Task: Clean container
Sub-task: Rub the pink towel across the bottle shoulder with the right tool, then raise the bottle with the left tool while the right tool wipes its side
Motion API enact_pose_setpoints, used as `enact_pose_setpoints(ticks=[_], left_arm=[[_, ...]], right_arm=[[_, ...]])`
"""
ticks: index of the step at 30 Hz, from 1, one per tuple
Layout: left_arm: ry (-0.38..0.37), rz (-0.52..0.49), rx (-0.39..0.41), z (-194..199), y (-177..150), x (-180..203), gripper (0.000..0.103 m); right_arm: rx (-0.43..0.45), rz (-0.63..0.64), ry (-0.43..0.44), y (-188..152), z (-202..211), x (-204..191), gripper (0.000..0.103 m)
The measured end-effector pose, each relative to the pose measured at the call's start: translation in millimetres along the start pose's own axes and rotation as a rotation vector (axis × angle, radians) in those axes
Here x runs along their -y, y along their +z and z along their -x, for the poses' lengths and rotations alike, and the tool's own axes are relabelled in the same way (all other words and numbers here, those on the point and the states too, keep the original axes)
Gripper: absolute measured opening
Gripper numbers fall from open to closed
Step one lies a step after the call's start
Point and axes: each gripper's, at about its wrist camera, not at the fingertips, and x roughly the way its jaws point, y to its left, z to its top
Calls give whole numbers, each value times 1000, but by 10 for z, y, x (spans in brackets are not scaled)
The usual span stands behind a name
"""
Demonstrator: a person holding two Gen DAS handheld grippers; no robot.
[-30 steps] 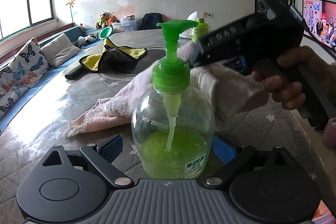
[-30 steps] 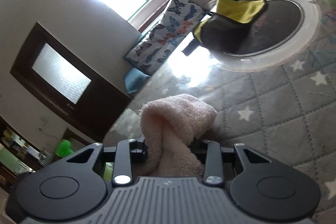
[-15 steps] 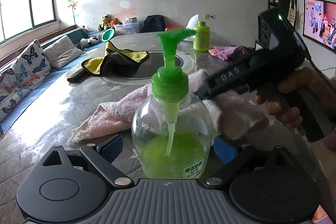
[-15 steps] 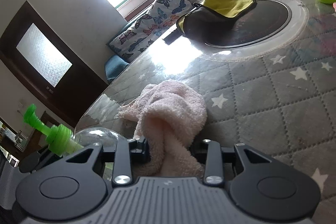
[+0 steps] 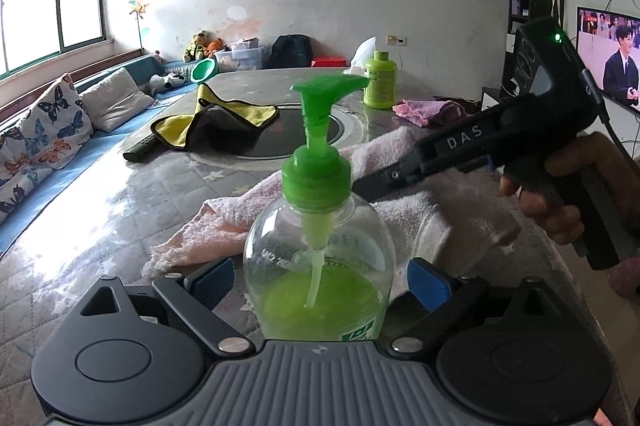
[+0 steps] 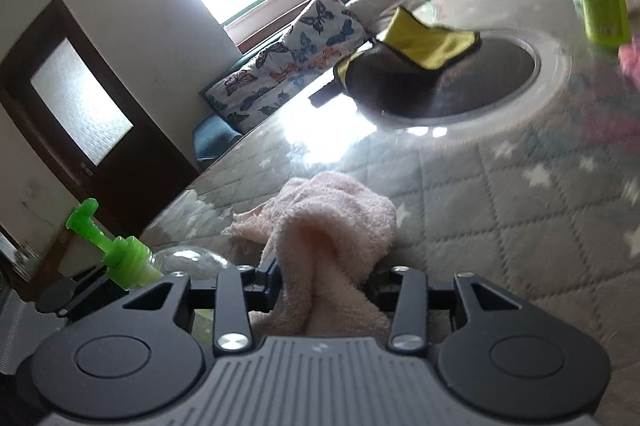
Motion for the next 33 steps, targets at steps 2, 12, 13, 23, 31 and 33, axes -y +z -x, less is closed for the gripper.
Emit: enact_pose_setpoints(ticks=[2, 12, 13, 23, 31, 33], left_arm=[[-4, 2, 4, 6, 7, 8, 96], [-9, 18, 17, -22, 79, 27, 96], [-5, 21, 17, -26, 82, 31, 96], [52, 122, -18, -105, 100, 66, 96], [68, 151, -13, -114, 97, 55, 98], [67, 147, -16, -136, 85, 51, 98]], right_arm=[[5, 53, -52, 18, 40, -71, 55], [52, 179, -172, 35, 174, -181, 76], [58, 182, -174, 45, 184, -184, 78], [22, 170, -140, 236, -145, -104, 88], [-53, 188, -136, 103, -422, -113, 78], [-58, 204, -142, 43, -425, -127, 71]])
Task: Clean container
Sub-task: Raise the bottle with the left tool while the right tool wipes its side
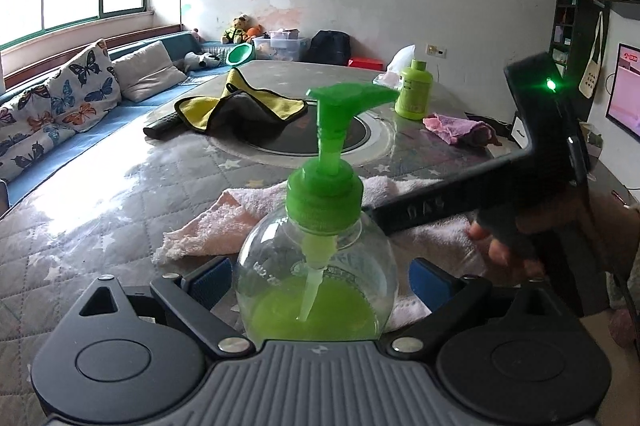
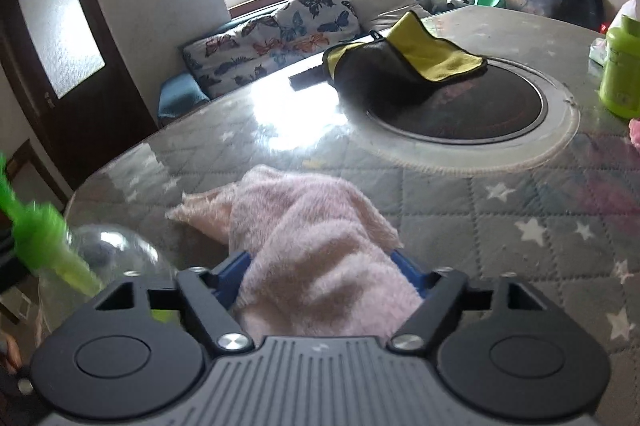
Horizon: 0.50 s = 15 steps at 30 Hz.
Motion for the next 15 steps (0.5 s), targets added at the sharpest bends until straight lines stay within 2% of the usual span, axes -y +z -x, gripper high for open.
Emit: enact_pose_setpoints(ticks=[3, 5, 7, 15], left_arm=[[-3, -6, -10, -44, -11, -2, 98], [-6, -10, -19, -79, -18, -8, 97], [-6, -15, -26, -108, -24, -9, 96], [-26, -25, -38, -154, -101, -57, 91]], right_arm=[[5, 9, -8, -67, 38, -35, 60], [13, 9, -7, -94, 72, -50, 49], [24, -14, 3, -105, 124, -40, 45], [98, -125, 106, -5, 436, 34, 41]])
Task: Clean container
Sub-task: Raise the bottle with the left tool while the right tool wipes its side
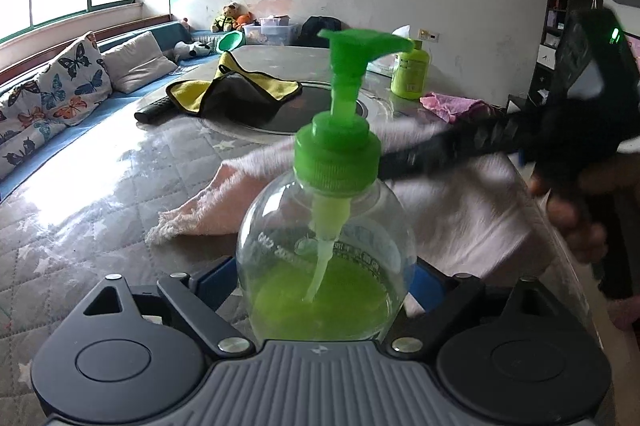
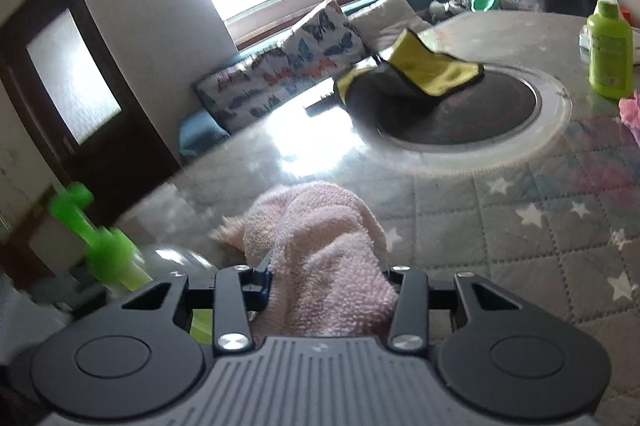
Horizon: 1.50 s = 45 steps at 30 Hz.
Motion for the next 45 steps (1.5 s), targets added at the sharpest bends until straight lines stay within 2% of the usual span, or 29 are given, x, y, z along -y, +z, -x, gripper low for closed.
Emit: enact_pose_setpoints(ticks=[4, 7, 11, 14, 20, 25, 32, 34, 38, 41, 45], left_arm=[[-18, -29, -4, -54, -45, 8, 91], [-42, -51, -11, -122, -80, -11, 91], [-61, -87, -17, -211, -123, -34, 91], [-69, -100, -32, -296, -151, -61, 91], [-91, -138, -36, -403, -206, -80, 94], [-124, -165, -42, -454, -203, -88, 103], [-137, -180, -46, -507, -196, -114, 103], [-137, -181, -45, -509, -207, -115, 103], [-136, -181, -45, -517, -222, -117, 103], [-137, -180, -45, -532, -229, -119, 103], [-137, -180, -47, -580, -186, -195, 103]], right_arm=[[42, -72, 134, 141, 139, -32, 41], [31, -137, 218, 157, 80, -13, 41], [-9, -235, 249, 39, -81, 132, 41], [-32, -280, 227, -69, -146, 249, 41], [-88, -139, 93, -277, -223, 221, 41], [-60, -172, 105, -210, -140, 214, 41], [38, -235, 226, 48, 75, 140, 41], [40, -253, 254, 76, 44, 133, 41], [4, -283, 236, -34, -114, 174, 42], [-4, -359, 240, -135, -180, 308, 42], [-45, -347, 170, -227, -264, 370, 42]])
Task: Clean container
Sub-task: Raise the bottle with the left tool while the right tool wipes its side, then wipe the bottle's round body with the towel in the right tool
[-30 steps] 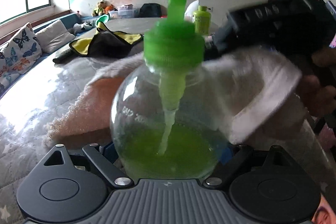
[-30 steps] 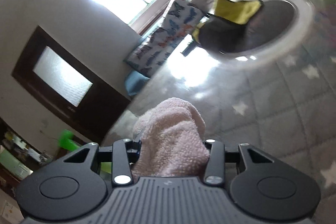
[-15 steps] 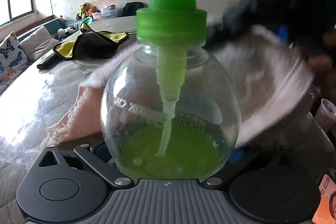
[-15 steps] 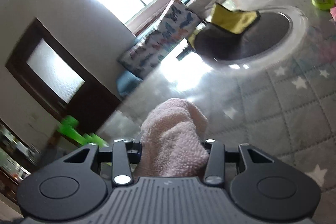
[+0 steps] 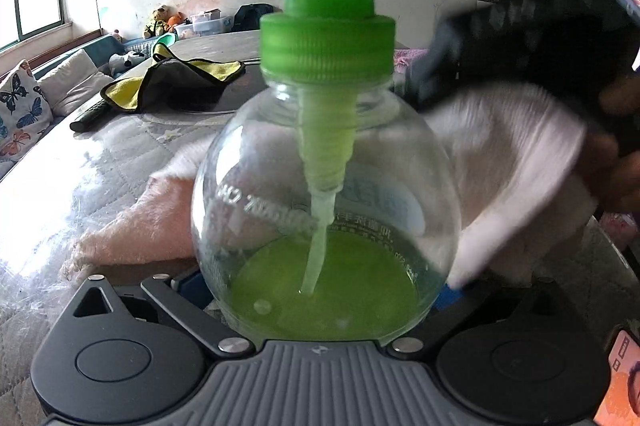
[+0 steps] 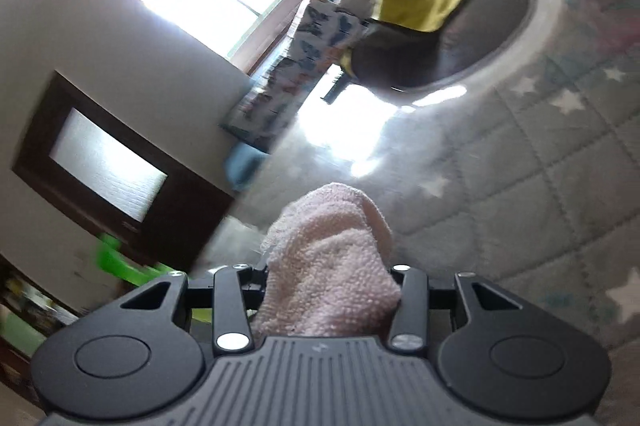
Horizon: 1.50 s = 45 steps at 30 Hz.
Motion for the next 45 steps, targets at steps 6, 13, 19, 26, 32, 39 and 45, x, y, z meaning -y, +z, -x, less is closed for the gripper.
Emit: enact_pose_setpoints(ticks=[6, 13, 19, 26, 32, 39, 45], left_arm=[[1, -1, 1, -17, 7, -8, 103], [2, -3, 2, -2, -4, 71, 103], [0, -1, 3, 5, 7, 69, 103], [0, -1, 3, 18, 0, 65, 103], [0, -1, 3, 24, -6, 64, 103], [0, -1, 3, 21, -10, 65, 103], [0, -1, 3, 25, -13, 63, 103]], right_arm=[[-18, 59, -56, -79, -33, -16, 42], [31, 21, 32, 66, 173, -165, 42], [48, 55, 84, 216, 85, -389, 43], [14, 21, 23, 141, -171, -244, 44], [-30, -1, -38, 12, -225, -32, 43], [-22, -8, -21, -58, -59, 22, 42], [33, -23, 83, 47, 181, -108, 41]])
